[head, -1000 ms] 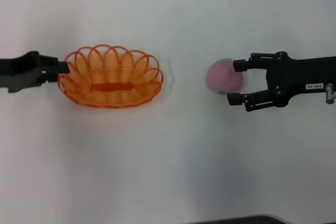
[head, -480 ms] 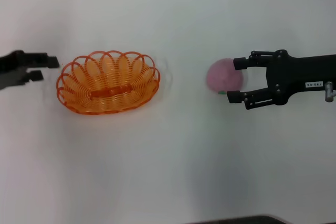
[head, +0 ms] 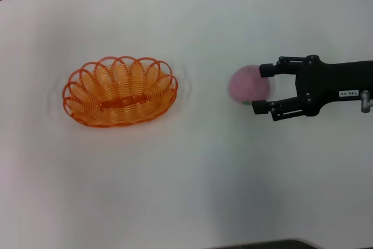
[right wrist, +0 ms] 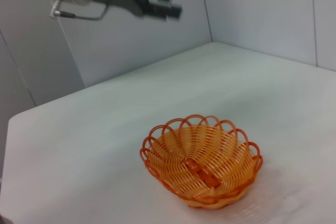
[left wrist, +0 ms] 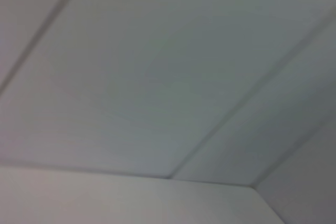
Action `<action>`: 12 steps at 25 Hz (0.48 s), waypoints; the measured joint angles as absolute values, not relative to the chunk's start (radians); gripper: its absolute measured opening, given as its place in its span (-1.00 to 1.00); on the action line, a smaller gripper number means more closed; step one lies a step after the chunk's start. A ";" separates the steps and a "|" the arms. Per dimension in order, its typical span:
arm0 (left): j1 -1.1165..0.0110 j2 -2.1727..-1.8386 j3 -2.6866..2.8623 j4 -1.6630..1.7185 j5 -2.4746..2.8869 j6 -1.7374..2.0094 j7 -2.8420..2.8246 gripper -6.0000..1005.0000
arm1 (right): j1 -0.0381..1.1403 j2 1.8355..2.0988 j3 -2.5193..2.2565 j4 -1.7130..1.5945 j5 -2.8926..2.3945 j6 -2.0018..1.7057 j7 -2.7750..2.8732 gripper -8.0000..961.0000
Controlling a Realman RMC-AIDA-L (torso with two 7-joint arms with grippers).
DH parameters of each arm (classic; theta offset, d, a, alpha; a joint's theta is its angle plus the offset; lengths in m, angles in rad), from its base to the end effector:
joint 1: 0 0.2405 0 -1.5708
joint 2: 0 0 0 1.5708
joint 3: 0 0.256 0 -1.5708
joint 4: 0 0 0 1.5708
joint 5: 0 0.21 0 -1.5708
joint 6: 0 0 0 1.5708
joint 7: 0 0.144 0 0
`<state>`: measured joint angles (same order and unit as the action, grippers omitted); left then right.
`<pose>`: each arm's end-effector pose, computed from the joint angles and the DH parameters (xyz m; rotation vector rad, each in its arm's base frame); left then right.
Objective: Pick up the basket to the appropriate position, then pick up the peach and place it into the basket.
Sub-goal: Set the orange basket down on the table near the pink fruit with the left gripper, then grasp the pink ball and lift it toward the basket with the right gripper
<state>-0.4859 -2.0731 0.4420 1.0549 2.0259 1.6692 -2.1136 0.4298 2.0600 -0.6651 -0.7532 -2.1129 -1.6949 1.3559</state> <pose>-0.2638 0.3383 0.1064 -2.2973 -1.2494 -0.8732 0.2921 0.2926 0.0179 -2.8165 0.6122 0.5769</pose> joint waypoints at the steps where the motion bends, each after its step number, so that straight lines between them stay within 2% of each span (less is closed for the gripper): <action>1: -0.485 -2.073 0.440 1.055 2.016 1.689 -2.077 0.26 | 0.430 2.060 -0.665 -0.753 -2.112 -1.695 1.358 0.97; 5: -0.474 -2.081 0.486 1.055 2.031 1.796 -1.872 0.28 | 0.431 2.060 -0.649 -0.753 -2.110 -1.695 1.361 0.97; 9: -0.423 -2.116 0.573 1.072 2.061 1.804 -1.724 0.29 | 0.432 2.060 -0.638 -0.753 -2.109 -1.695 1.364 0.97; 10: -0.423 -2.116 0.573 1.072 2.061 1.804 -1.724 0.30 | 0.433 2.060 -0.633 -0.753 -2.108 -1.695 1.367 0.97; 11: -0.392 -2.137 0.608 1.075 2.081 1.798 -1.645 0.30 | 0.434 2.060 -0.627 -0.753 -2.107 -1.695 1.368 0.97; 12: -0.384 -2.144 0.613 1.077 2.086 1.796 -1.630 0.31 | 0.436 2.060 -0.621 -0.753 -2.107 -1.695 1.370 0.97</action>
<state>-0.3841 -2.1435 0.6126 1.0766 2.0863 1.7961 -1.6301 0.4356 2.0601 -0.6211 -0.7532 -2.1072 -1.6952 1.3705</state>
